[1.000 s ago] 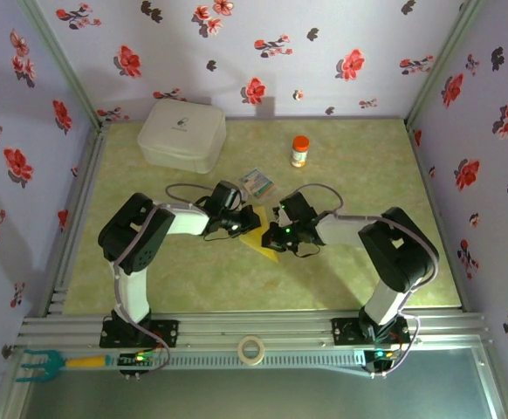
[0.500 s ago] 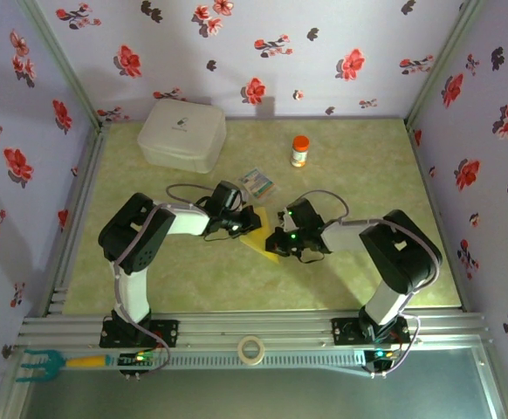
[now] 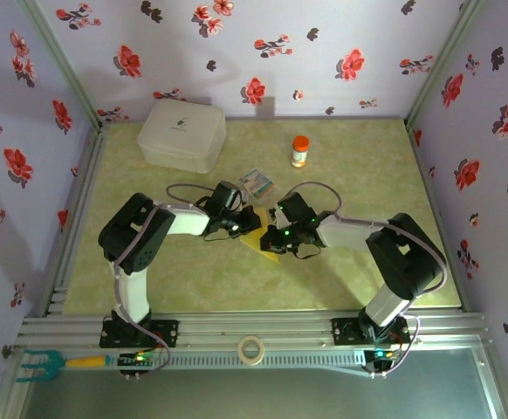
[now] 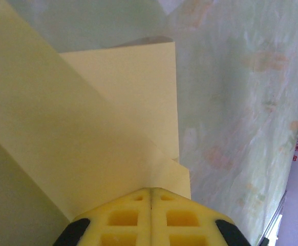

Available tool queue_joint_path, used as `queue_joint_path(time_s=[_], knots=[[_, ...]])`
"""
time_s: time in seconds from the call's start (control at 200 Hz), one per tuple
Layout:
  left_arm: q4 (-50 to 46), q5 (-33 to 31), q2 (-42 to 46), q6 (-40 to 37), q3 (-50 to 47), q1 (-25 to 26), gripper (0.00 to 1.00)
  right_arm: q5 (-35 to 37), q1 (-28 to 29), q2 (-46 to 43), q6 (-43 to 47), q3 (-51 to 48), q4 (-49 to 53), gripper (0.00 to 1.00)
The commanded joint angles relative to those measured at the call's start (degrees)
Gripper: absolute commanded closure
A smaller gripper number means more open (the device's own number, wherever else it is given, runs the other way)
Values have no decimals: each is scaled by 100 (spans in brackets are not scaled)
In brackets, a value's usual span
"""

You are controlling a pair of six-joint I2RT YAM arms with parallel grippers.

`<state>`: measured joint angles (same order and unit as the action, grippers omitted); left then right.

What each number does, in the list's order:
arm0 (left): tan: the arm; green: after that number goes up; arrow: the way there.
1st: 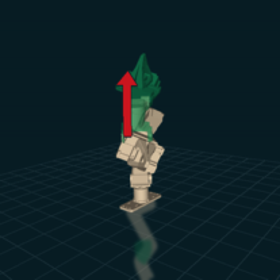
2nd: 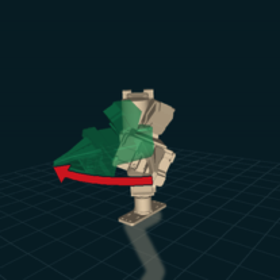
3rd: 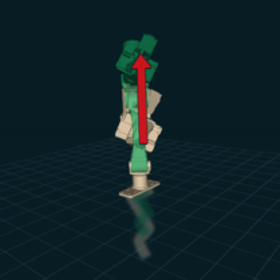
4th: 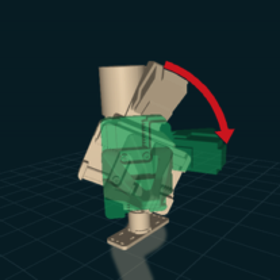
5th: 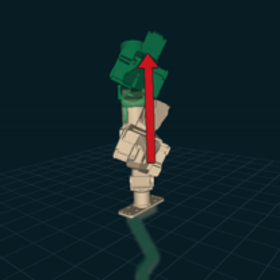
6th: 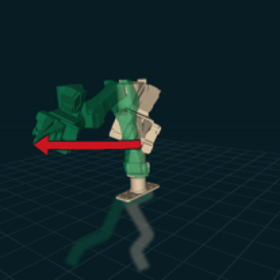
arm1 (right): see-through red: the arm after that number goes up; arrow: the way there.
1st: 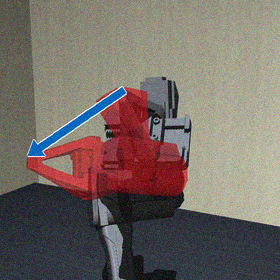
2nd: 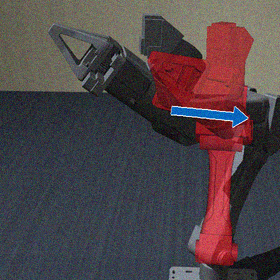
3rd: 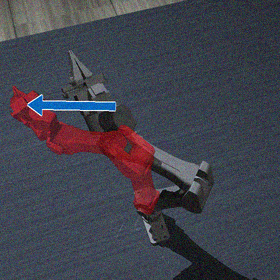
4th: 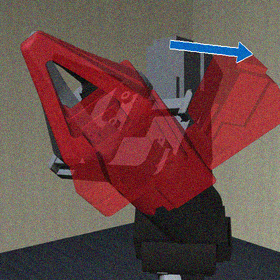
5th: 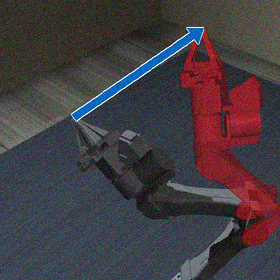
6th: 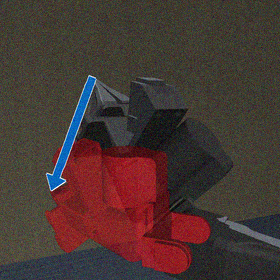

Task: Fold a paper plane with a square sheet of paper (pick it up from the middle)
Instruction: Fourth fold the wing at the center of the table.

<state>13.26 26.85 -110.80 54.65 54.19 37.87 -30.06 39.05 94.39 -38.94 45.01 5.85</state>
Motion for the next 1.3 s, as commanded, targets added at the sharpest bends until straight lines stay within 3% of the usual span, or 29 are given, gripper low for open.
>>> queue_joint_path(time_s=[0.0,0.84,1.295], knots=[[-385,-140,-240,-161,-101,-25,96,306,-1,178,108,-43,278,96],[-394,-144,-299,-178,-102,-30,96,-403,-495,-222,-644,-1331,-1377,93],[-359,-121,-282,-181,-111,-34,96,-204,-573,-782,-653,-1683,-832,93]])
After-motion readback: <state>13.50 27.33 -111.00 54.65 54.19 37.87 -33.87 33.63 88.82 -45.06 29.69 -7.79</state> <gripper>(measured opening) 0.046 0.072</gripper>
